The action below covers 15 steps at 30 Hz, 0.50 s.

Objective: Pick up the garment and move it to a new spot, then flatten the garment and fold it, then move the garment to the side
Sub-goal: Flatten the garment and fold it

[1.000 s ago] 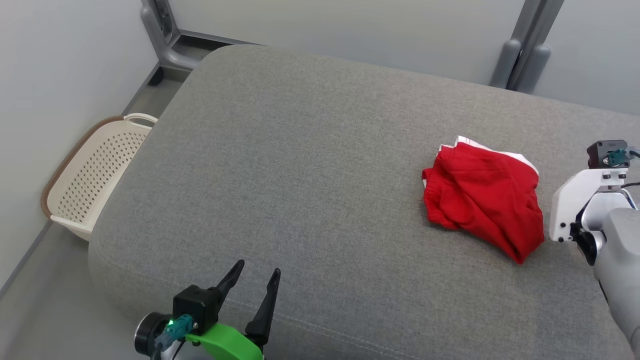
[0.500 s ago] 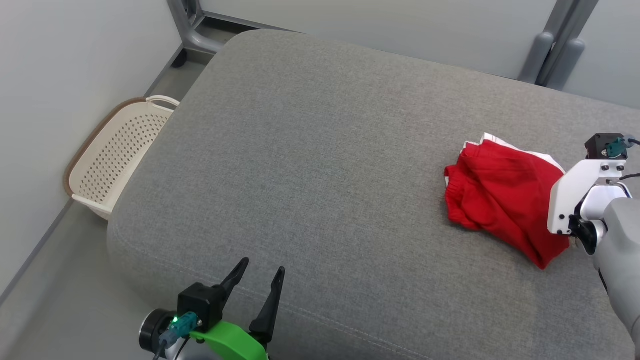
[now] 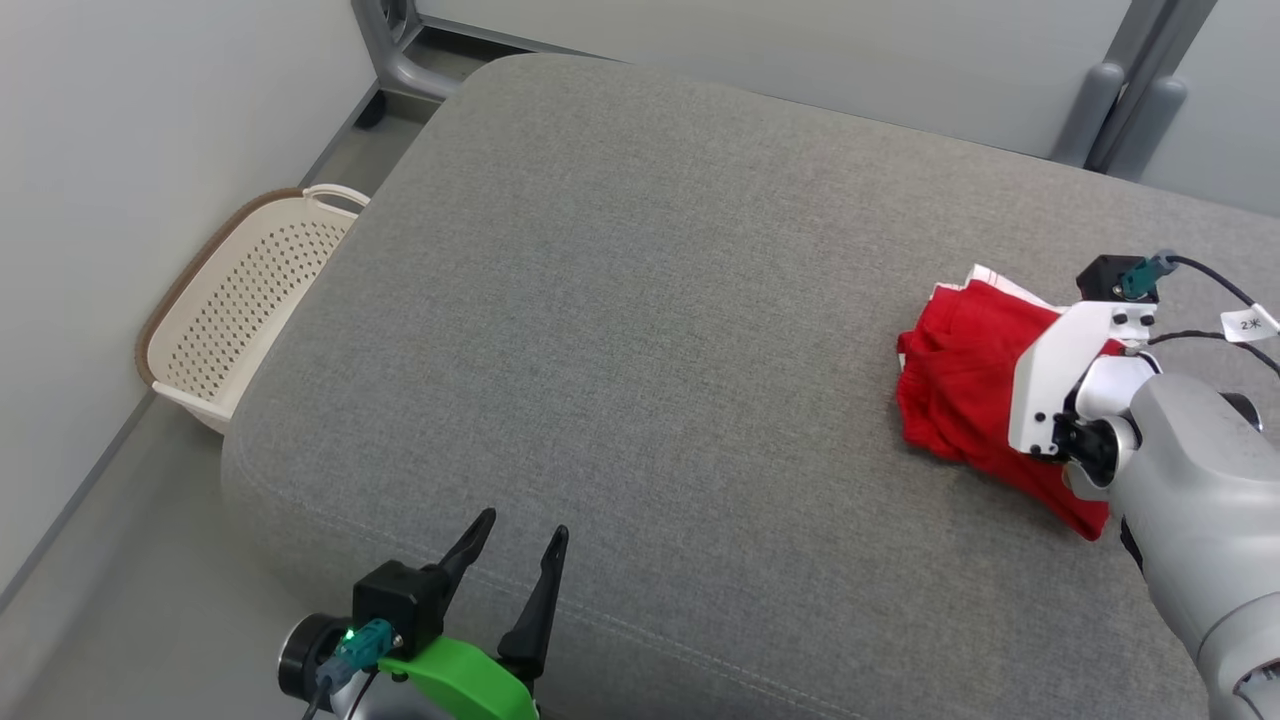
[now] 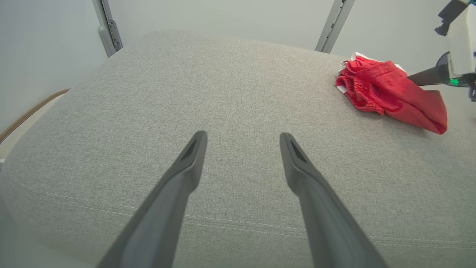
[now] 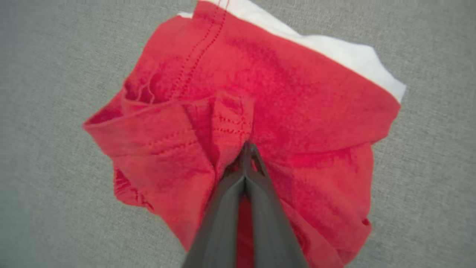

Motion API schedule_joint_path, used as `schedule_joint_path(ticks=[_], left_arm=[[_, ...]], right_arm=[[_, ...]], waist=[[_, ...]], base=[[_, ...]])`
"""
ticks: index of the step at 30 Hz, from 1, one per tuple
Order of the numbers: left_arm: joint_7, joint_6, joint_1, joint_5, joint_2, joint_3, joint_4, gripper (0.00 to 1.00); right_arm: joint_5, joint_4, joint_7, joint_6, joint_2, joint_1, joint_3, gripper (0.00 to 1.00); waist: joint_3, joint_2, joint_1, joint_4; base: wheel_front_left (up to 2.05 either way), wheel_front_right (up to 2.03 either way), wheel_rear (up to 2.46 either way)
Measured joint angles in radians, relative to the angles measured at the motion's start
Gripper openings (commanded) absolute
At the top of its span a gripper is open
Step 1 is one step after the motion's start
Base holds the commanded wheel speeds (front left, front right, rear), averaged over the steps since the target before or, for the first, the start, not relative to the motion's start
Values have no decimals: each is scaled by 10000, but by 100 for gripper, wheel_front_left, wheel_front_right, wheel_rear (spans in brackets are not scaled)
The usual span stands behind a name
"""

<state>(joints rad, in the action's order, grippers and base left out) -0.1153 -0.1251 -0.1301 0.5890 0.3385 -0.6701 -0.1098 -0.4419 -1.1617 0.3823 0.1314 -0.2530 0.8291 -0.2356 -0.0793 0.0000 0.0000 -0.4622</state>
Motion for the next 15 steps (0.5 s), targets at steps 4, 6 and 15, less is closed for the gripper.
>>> schedule_joint_path(ticks=[4,6,15], left_arm=[[-17,-25,-3,48,-8,-12,-42,100],[-19,-25,-4,71,-12,-21,-52,100],[-84,-17,-50,105,-54,-77,-117,100]], right_arm=[[-554,573,512,0,36,-81,-370,0],[-803,809,711,0,23,-181,-506,0],[-1463,1402,1093,-2,263,-415,-1022,0]], waist=[[97,0,0,122],[149,0,0,183],[255,0,0,206]], base=[[0,0,0],[0,0,0],[0,0,0]])
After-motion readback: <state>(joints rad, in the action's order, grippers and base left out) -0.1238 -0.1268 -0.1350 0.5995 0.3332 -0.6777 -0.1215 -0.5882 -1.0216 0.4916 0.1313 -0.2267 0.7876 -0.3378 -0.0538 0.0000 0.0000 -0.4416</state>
